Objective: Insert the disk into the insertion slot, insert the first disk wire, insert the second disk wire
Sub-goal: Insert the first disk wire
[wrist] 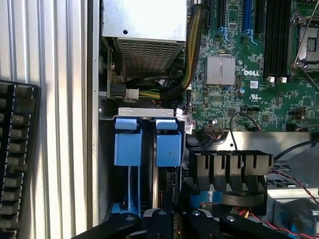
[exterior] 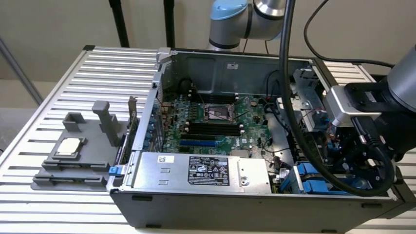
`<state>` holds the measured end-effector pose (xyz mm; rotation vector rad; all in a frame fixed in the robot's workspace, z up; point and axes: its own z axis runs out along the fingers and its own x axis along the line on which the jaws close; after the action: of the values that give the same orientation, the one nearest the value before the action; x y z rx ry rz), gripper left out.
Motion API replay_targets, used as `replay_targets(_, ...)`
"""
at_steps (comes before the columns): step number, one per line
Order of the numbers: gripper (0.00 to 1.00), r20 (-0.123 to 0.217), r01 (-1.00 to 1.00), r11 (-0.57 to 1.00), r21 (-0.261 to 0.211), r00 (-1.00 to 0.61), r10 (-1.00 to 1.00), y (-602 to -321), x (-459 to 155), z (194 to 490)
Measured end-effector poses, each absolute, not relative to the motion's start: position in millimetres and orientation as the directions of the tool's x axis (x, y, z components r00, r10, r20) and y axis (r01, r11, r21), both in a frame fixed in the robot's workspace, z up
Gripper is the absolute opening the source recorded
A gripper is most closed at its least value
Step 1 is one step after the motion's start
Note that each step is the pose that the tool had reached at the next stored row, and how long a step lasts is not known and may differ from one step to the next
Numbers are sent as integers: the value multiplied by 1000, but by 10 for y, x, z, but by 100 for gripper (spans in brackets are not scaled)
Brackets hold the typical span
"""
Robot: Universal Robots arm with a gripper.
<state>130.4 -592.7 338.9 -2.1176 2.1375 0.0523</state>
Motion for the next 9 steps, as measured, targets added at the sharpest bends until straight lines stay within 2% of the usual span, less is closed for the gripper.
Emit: replay_targets(9, 16, -111, -997, 22, -74, -13, -994, -5926, 1301, 3379)
